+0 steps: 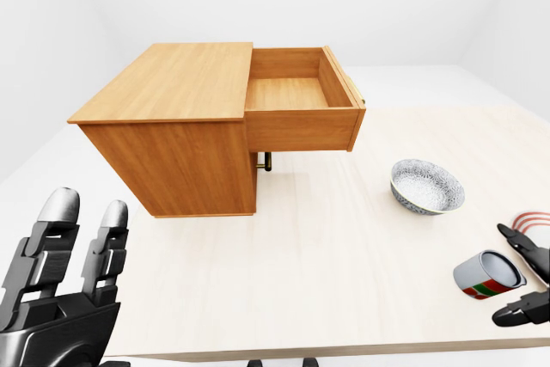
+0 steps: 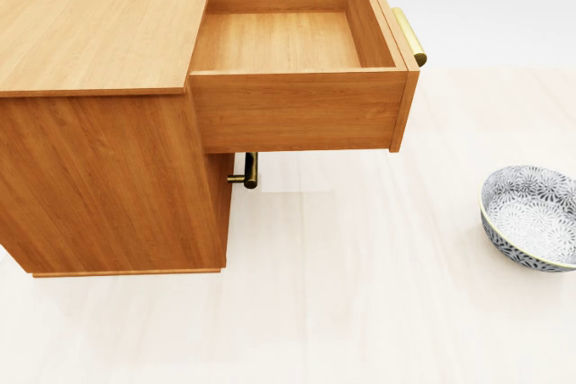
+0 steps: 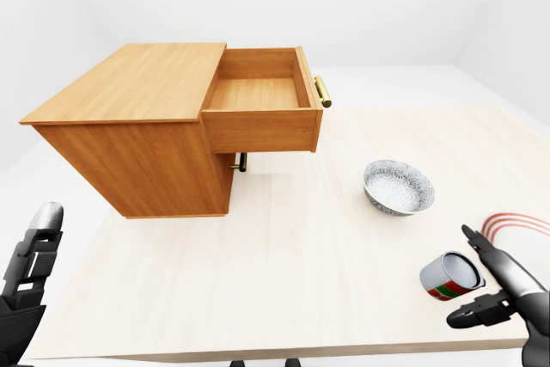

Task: Put the ketchup in the top drawer of the cabinet.

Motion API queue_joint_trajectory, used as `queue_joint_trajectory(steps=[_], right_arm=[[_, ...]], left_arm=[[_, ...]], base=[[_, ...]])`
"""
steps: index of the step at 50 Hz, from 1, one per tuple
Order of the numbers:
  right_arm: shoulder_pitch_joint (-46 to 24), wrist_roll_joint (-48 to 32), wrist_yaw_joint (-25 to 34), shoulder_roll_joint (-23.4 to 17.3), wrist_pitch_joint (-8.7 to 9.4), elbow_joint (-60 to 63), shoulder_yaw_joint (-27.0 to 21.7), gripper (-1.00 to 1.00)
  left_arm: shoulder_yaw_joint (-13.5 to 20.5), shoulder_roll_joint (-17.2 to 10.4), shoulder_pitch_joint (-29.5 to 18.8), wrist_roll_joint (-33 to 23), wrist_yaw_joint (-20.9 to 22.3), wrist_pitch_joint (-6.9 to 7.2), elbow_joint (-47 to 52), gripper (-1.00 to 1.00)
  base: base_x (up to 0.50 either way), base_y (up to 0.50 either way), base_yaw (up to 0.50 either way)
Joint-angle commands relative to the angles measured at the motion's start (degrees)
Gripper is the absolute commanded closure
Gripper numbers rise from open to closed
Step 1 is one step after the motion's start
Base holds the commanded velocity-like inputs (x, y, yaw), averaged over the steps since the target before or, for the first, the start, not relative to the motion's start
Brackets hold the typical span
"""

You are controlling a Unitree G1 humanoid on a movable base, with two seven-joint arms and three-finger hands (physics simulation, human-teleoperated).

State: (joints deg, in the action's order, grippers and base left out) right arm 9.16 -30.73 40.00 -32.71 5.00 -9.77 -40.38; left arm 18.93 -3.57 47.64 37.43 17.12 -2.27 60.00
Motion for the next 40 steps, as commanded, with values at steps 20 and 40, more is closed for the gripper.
queue_joint_trajectory(steps=[20,40], right_arm=[[-2.69,1.48,0.00,0.55,0.00,-12.83,1.98,0.65],[-1.64,-1.30,0.00,2.89,0.00,-1.36,0.19,1.00]], left_arm=[[-1.52,0.29,-4.51,-2.19,-1.44,-2.73,-0.01,-1.00],[-1.26,0.04,-4.68,-1.81,-1.76,-2.73,-0.01,-1.00]], base=[[0.00,0.00,0.00],[0.00,0.00,0.00]])
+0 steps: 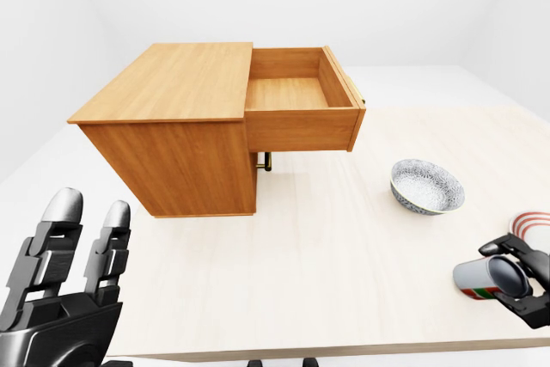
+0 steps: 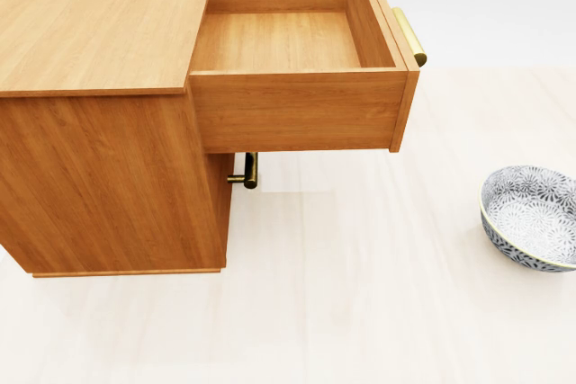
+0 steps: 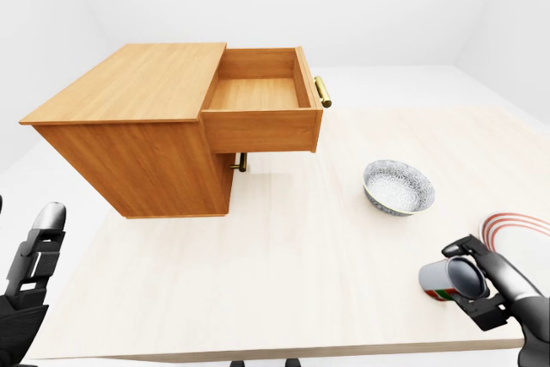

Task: Put the ketchup in the top drawer of the cabinet.

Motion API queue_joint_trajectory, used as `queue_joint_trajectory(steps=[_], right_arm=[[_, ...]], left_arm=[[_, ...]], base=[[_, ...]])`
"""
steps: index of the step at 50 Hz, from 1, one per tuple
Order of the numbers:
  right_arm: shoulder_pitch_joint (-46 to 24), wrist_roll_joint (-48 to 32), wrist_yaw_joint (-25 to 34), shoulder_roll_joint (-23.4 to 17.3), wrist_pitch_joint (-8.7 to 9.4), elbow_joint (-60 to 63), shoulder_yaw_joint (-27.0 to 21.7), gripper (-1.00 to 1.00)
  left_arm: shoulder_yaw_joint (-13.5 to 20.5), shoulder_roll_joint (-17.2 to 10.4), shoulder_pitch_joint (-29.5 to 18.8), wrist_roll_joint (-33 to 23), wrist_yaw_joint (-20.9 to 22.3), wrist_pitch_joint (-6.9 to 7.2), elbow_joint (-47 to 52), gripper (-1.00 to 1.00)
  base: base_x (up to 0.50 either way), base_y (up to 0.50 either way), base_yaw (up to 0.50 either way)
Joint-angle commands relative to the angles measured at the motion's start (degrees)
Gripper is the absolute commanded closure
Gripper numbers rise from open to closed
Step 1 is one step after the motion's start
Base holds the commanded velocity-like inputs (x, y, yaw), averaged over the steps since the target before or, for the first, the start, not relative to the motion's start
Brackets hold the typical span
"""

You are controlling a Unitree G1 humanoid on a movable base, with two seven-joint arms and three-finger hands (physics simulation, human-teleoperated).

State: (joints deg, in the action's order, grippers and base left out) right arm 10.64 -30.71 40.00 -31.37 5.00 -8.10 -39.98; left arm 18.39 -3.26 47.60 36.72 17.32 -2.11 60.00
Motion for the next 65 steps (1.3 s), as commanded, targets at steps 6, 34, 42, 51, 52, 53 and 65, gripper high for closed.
queue_joint_trajectory(steps=[6,34,42,51,52,53,65], right_arm=[[-3.97,-3.55,0.00,3.85,0.00,8.14,-1.41,1.00],[-23.05,-13.96,0.00,1.82,0.00,50.46,12.19,1.00],[-29.28,-18.39,0.00,2.51,0.00,55.62,21.58,1.00],[-31.97,-21.12,0.00,8.36,0.00,60.09,30.80,1.00],[-31.78,-21.68,0.00,8.97,0.00,60.17,31.34,1.00],[-31.95,-21.37,0.00,9.81,0.00,60.36,30.93,1.00],[-30.92,-19.29,0.00,10.82,0.00,61.23,30.65,1.00]], left_arm=[[-1.29,-0.44,-4.16,-1.37,-1.93,-2.89,-0.01,-1.00],[0.23,-1.60,-4.66,0.38,-3.04,-2.89,-0.01,-1.00],[0.29,-1.06,-4.95,0.05,-2.64,-2.89,-0.01,-1.00],[0.87,-0.97,-5.33,0.47,-2.61,-2.48,-0.01,-1.00],[0.89,-0.85,-5.35,0.43,-2.49,-2.45,-0.01,-1.00],[0.91,-0.88,-5.37,0.47,-2.51,-2.41,-0.01,-1.00],[0.76,-0.93,-5.28,0.39,-2.53,-2.53,-0.01,-1.00]], base=[[0.00,0.00,0.00],[0.00,0.00,0.00],[0.00,0.00,0.00],[0.00,0.00,0.00],[0.00,0.00,0.00],[0.00,0.00,0.00],[0.00,0.00,0.00]])
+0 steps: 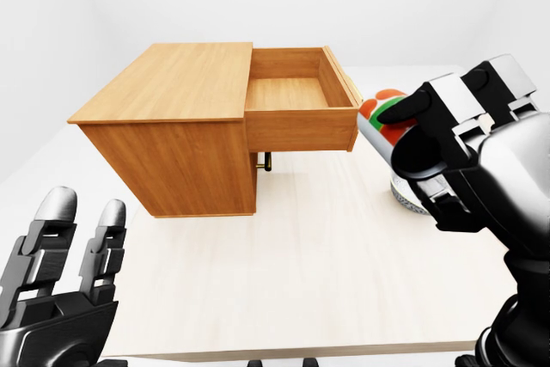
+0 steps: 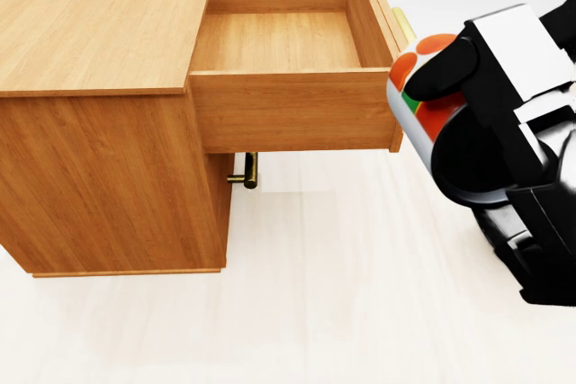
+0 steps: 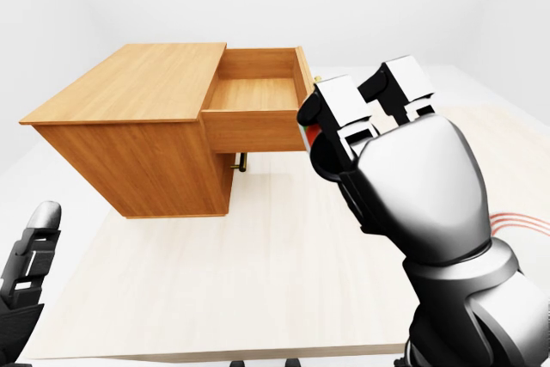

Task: Put the ketchup in the top drawer of the cabinet.

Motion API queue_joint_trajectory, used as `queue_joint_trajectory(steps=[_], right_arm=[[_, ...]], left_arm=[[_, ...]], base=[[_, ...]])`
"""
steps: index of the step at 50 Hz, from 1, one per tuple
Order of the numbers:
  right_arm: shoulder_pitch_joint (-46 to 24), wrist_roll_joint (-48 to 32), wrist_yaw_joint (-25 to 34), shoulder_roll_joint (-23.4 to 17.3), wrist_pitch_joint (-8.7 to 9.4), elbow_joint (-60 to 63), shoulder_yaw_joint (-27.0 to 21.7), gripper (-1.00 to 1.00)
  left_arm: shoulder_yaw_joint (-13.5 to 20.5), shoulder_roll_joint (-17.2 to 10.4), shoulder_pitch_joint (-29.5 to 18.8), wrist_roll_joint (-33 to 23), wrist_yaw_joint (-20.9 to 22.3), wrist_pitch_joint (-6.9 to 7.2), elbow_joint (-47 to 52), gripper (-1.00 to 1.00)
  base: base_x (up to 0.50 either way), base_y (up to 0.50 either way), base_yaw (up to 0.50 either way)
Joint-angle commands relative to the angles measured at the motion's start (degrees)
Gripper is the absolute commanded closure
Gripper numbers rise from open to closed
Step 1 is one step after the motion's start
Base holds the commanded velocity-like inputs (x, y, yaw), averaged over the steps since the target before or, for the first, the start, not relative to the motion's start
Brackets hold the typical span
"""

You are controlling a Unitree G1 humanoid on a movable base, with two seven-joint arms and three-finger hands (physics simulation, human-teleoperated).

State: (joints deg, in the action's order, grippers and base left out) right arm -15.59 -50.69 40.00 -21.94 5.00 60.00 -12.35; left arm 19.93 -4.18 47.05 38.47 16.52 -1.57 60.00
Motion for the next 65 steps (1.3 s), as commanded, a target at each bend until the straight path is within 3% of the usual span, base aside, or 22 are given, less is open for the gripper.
queue_joint_trajectory(steps=[1,14,21,24,31,38,46,56,59,65], right_arm=[[-4.69,0.75,0.00,1.35,0.00,-6.86,3.03,1.00],[-4.61,0.99,0.00,0.52,0.00,-7.13,3.45,1.00],[-11.42,-0.09,0.00,-1.83,0.00,-11.96,4.99,1.00],[-17.56,-0.84,0.00,-3.83,0.00,-16.20,6.36,1.00],[-33.02,0.30,0.00,-3.38,0.00,-33.02,8.02,1.00],[-42.74,3.25,0.00,-2.45,0.00,-48.64,7.87,1.00],[-50.12,4.40,0.00,-2.55,0.00,-60.83,8.31,1.00],[-63.38,8.72,0.00,-4.79,0.00,-88.03,7.74,1.00],[-65.49,9.90,0.00,-4.89,0.00,-94.69,7.70,1.00],[-67.82,11.75,0.00,-5.49,0.00,-102.61,7.81,1.00]], left_arm=[[-0.78,-0.02,-4.73,-1.36,-1.74,-3.06,-0.01,-1.00],[-0.65,-0.14,-4.68,-1.14,-1.79,-3.11,-0.01,-1.00],[-0.74,-0.44,-4.97,-1.06,-2.21,-2.98,-0.01,-1.00],[-1.00,-0.46,-4.82,-1.30,-2.17,-3.21,-0.01,-1.00],[-1.32,-0.83,-4.95,-1.54,-2.62,-3.28,0.00,-1.00],[-1.02,-0.95,-5.70,-1.43,-3.00,-2.43,0.00,-1.00],[-1.31,-0.15,-5.66,-2.15,-2.29,-2.42,0.00,-1.00],[-0.64,-0.38,-5.41,-1.19,-2.15,-2.70,0.00,-1.00],[-0.42,-0.25,-6.40,-1.43,-2.56,-1.62,0.00,-1.00],[-0.39,0.27,-6.47,-1.70,-2.07,-1.32,0.00,-1.00]], base=[[0.00,0.00,0.00],[0.00,0.00,0.00],[0.00,0.00,0.00],[0.00,0.00,0.00],[0.00,0.00,0.00],[0.00,0.00,0.00],[0.00,0.00,0.00],[0.00,0.00,0.00],[0.00,0.00,0.00],[0.00,0.00,0.00]])
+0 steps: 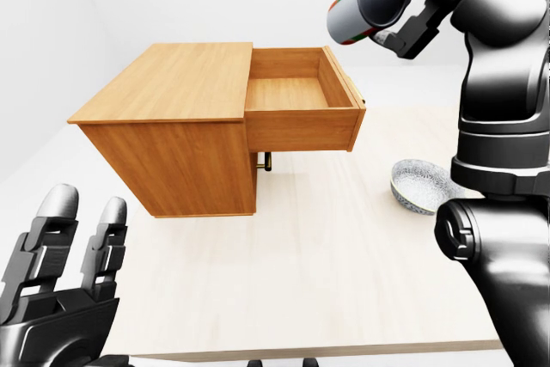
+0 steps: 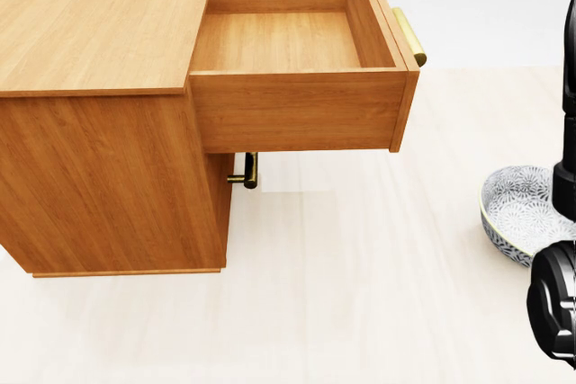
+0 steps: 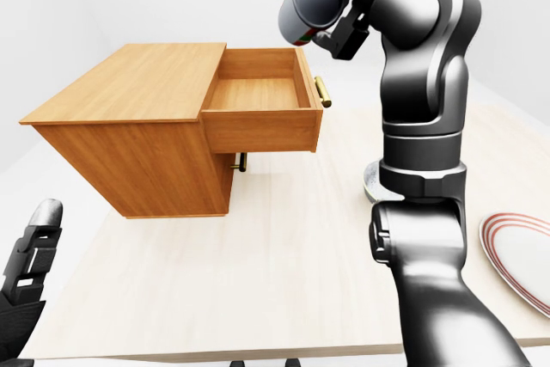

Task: Put the ketchup in the top drawer of the cabinet.

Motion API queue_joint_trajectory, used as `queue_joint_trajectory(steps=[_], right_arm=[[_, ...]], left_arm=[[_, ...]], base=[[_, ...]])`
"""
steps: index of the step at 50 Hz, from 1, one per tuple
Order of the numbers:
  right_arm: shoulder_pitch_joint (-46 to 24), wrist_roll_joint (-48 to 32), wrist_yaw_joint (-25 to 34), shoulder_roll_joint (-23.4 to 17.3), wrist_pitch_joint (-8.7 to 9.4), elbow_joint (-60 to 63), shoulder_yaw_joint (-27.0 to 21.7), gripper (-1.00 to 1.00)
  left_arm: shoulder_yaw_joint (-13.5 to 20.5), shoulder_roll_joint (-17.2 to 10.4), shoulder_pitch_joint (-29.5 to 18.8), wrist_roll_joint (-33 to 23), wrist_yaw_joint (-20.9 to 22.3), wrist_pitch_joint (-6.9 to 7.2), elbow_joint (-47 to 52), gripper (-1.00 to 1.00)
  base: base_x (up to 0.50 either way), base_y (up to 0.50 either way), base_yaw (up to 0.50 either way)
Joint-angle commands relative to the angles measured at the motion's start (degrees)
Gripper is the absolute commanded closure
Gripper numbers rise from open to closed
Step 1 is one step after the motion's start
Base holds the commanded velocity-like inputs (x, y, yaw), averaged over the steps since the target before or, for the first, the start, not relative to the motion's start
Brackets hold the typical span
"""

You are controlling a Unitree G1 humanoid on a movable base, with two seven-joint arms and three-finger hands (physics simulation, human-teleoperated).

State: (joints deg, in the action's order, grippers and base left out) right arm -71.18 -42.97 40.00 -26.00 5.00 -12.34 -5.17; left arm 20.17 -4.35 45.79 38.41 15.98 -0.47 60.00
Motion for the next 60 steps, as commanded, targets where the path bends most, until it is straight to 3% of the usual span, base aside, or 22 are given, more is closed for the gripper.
queue_joint_trajectory(steps=[1,8,13,24,49,58,60], right_arm=[[-13.43,4.51,0.00,-1.69,0.00,-33.20,0.48,1.00],[-20.74,6.61,0.00,-1.82,0.00,-49.81,1.02,1.00],[-22.84,7.43,0.00,-0.71,0.00,-55.05,1.33,1.00],[-23.29,9.41,0.00,0.88,0.00,-58.49,1.06,1.00],[-20.70,11.96,0.00,-0.03,0.00,-60.74,-0.01,1.00],[-19.48,13.78,-0.35,-0.47,0.00,-61.55,-0.97,1.00],[-19.12,13.97,-0.64,-0.26,0.00,-61.73,-0.92,1.00]], left_arm=[[-0.65,0.50,-5.22,-1.70,-1.48,-2.41,0.00,-1.00],[-0.83,0.96,-5.48,-2.26,-1.18,-2.02,0.00,-1.00],[-0.35,1.16,-5.50,-1.86,-0.87,-1.84,0.00,-1.00],[-0.47,1.47,-5.64,-2.07,-0.58,-1.61,0.00,-1.00],[-0.22,0.08,-4.75,-0.71,-1.54,-2.80,0.00,-1.00],[-0.64,0.07,-4.80,-1.19,-1.58,-2.79,0.00,-1.00],[-0.25,-0.05,-5.27,-0.93,-1.91,-2.27,0.00,-1.00]], base=[[0.00,0.00,0.00],[0.00,0.00,0.00],[0.00,0.00,0.00],[0.00,0.00,0.00],[0.00,0.00,0.00],[0.00,0.00,0.00],[0.00,0.00,0.00]])
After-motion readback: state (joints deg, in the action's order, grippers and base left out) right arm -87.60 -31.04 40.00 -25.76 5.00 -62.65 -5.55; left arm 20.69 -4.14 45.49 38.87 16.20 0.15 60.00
